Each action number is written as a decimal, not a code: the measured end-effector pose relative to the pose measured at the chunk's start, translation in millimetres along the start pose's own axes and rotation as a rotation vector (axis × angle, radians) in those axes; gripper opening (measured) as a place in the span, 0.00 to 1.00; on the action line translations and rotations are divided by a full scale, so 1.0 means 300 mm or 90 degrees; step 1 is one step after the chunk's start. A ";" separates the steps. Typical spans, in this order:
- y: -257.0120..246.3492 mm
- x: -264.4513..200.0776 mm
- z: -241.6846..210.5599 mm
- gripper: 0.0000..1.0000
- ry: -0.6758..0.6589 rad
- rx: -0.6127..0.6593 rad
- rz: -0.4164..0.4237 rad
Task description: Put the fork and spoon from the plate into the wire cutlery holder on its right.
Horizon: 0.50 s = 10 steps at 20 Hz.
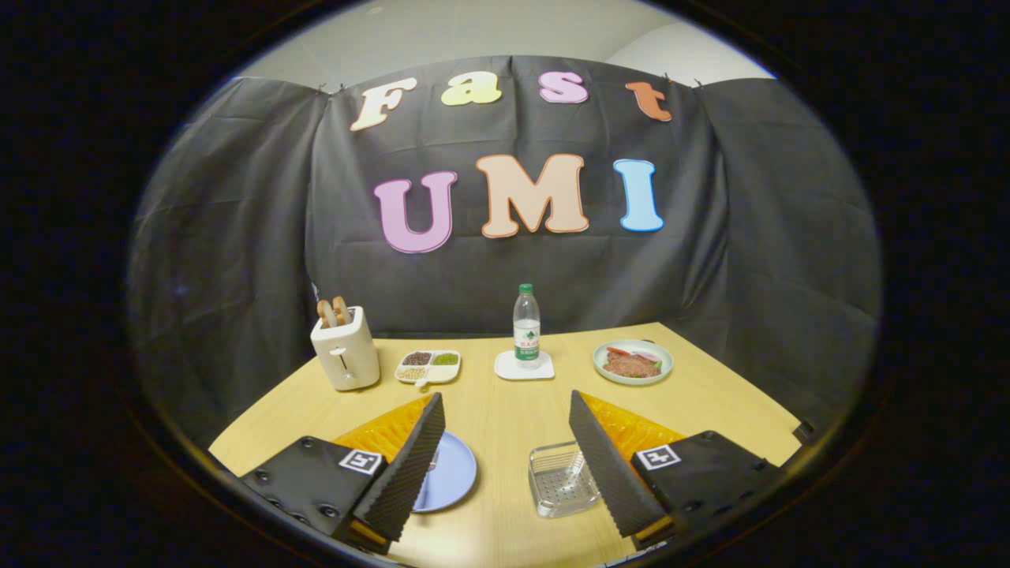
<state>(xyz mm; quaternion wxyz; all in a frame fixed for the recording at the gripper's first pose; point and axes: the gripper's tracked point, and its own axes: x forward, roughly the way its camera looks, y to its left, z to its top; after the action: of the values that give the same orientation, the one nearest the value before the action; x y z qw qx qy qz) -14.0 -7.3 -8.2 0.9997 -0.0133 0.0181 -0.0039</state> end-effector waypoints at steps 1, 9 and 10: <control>0.004 0.002 -0.010 1.00 0.008 0.001 -0.002; 0.089 0.025 -0.148 1.00 0.110 -0.003 0.015; 0.109 0.031 -0.165 1.00 0.125 -0.007 0.021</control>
<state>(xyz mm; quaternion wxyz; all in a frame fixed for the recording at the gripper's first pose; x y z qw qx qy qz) -6.2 24.1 -58.8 0.9930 -0.0184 0.1160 0.0117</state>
